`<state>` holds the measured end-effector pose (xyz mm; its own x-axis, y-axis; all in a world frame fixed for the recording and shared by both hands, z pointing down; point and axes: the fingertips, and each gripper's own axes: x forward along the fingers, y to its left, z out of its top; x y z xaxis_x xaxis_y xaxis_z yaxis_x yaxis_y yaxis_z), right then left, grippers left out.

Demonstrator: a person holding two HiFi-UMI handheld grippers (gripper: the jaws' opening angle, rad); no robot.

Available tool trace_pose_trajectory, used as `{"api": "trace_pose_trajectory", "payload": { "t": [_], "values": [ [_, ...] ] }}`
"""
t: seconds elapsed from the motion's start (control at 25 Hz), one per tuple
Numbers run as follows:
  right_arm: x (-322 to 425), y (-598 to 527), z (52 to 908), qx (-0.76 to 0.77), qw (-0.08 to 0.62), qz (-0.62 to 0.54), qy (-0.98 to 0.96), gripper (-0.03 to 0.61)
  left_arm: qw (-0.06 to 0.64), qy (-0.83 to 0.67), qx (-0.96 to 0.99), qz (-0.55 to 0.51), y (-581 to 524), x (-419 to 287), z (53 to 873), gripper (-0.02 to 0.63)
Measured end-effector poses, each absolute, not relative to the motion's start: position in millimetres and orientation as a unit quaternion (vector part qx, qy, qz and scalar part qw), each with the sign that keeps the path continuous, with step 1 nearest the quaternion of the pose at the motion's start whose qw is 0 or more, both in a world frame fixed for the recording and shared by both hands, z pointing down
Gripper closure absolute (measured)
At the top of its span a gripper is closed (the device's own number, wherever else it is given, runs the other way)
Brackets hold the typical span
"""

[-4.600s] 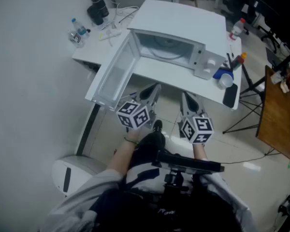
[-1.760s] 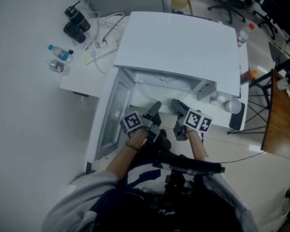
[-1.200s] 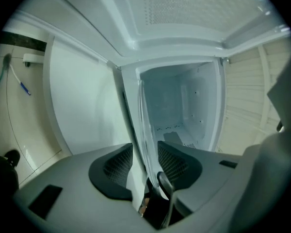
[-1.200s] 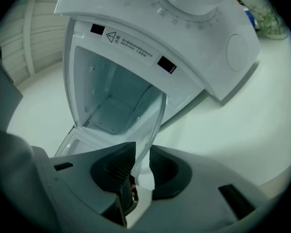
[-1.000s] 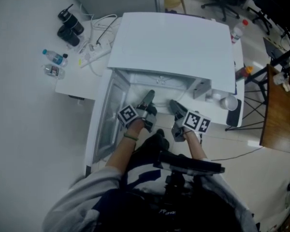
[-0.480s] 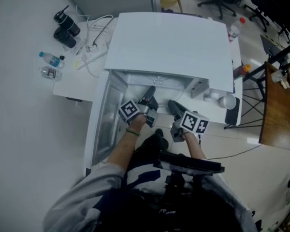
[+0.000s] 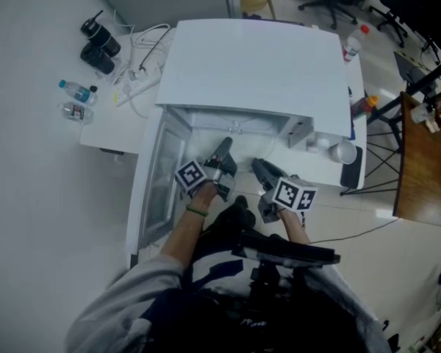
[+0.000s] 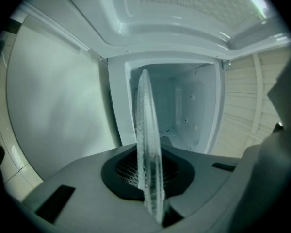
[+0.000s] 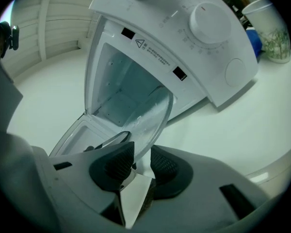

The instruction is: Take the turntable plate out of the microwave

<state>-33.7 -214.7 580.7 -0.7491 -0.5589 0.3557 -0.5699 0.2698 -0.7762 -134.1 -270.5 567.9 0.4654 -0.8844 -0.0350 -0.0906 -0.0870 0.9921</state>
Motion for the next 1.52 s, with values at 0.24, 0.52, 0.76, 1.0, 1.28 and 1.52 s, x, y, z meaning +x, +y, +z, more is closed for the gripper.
{"api": "trace_pose_trajectory", "payload": {
  "t": [0.24, 0.52, 0.76, 1.0, 1.28, 1.52],
  "values": [
    [-30.7, -201.4, 568.5, 0.345, -0.005, 0.475, -0.81, 0.463, 0.547, -0.376, 0.653, -0.365, -256.1, -132.6, 552.8, 0.603],
    [-24.4, -167.3, 556.7, 0.33, 0.0, 0.457, -0.826, 0.463, 0.543, -0.381, 0.642, -0.384, -218.1, -128.0, 543.8, 0.602],
    [-12.7, -126.8, 550.8, 0.319, -0.003, 0.452, -0.833, 0.463, 0.528, -0.395, 0.646, -0.385, -174.7, -118.9, 538.8, 0.601],
    [9.7, -84.0, 542.4, 0.314, -0.008, 0.439, -0.842, 0.462, 0.507, -0.39, 0.662, -0.39, -132.1, -96.5, 525.3, 0.602],
    [36.8, -28.8, 523.1, 0.31, -0.018, 0.412, -0.857, 0.462, 0.492, -0.38, 0.671, -0.404, -76.2, -69.3, 506.2, 0.602],
    [55.2, 22.5, 513.2, 0.305, -0.028, 0.394, -0.867, 0.462, 0.478, -0.372, 0.676, -0.42, -23.7, -51.6, 496.1, 0.602]
  ]
}}
